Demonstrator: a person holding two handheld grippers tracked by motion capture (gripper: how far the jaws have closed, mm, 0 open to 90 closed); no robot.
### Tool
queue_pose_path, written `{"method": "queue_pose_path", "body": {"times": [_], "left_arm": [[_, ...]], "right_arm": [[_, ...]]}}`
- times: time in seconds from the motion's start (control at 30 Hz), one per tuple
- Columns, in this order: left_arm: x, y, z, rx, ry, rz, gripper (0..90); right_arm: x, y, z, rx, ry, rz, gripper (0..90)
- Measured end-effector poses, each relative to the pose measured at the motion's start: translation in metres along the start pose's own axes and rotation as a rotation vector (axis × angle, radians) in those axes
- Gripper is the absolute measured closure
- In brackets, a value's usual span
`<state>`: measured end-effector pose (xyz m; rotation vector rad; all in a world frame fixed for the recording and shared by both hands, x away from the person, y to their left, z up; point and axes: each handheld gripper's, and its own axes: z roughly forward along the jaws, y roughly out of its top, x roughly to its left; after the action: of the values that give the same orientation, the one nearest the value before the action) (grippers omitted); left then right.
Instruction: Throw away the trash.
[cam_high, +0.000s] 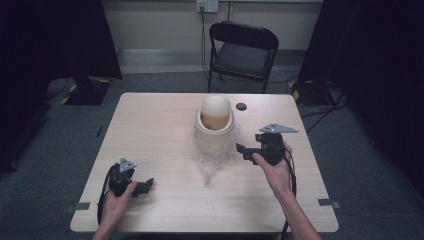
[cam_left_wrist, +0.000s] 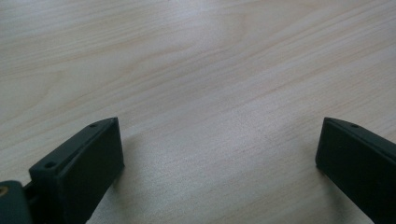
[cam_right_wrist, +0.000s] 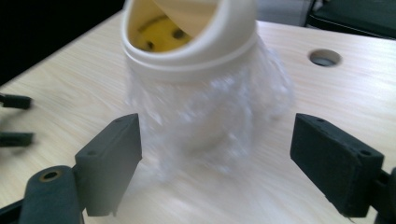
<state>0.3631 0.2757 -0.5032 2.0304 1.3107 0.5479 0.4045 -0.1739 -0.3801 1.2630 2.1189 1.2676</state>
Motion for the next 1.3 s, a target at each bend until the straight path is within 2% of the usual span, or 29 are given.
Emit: {"method": "queue_pose_path", "body": {"times": [0.03, 0.27, 0.43, 0.8, 1.03, 1.13, 1.23, 1.3], "left_arm": [[0.000, 0.000, 0.000, 0.000, 0.000, 0.000, 0.3], [0.000, 0.000, 0.000, 0.001, 0.001, -0.001, 0.3], [0.000, 0.000, -0.001, 0.001, 0.004, 0.001, 0.3], [0.001, -0.001, -0.001, 0.000, -0.001, 0.003, 0.4], [0.001, -0.001, -0.001, 0.000, -0.002, 0.003, 0.4], [0.001, -0.001, -0.001, 0.001, -0.002, 0.003, 0.3], [0.002, -0.001, -0.001, 0.000, -0.004, 0.003, 0.4], [0.002, -0.001, -0.001, 0.000, -0.005, 0.003, 0.4]], "right_arm": [[-0.001, -0.003, -0.003, 0.004, -0.016, -0.004, 15.6], [-0.013, -0.028, -0.018, 0.030, -0.044, 0.016, 15.6], [-0.027, -0.051, -0.023, 0.061, -0.066, 0.054, 15.6], [-0.053, -0.095, -0.027, 0.126, -0.117, 0.127, 15.6], [-0.071, -0.120, -0.024, 0.171, -0.170, 0.153, 15.6], [-0.077, -0.127, -0.022, 0.192, -0.187, 0.163, 15.6], [-0.081, -0.132, -0.022, 0.210, -0.221, 0.153, 15.5], [-0.083, -0.133, -0.022, 0.201, -0.230, 0.158, 15.5]]}}
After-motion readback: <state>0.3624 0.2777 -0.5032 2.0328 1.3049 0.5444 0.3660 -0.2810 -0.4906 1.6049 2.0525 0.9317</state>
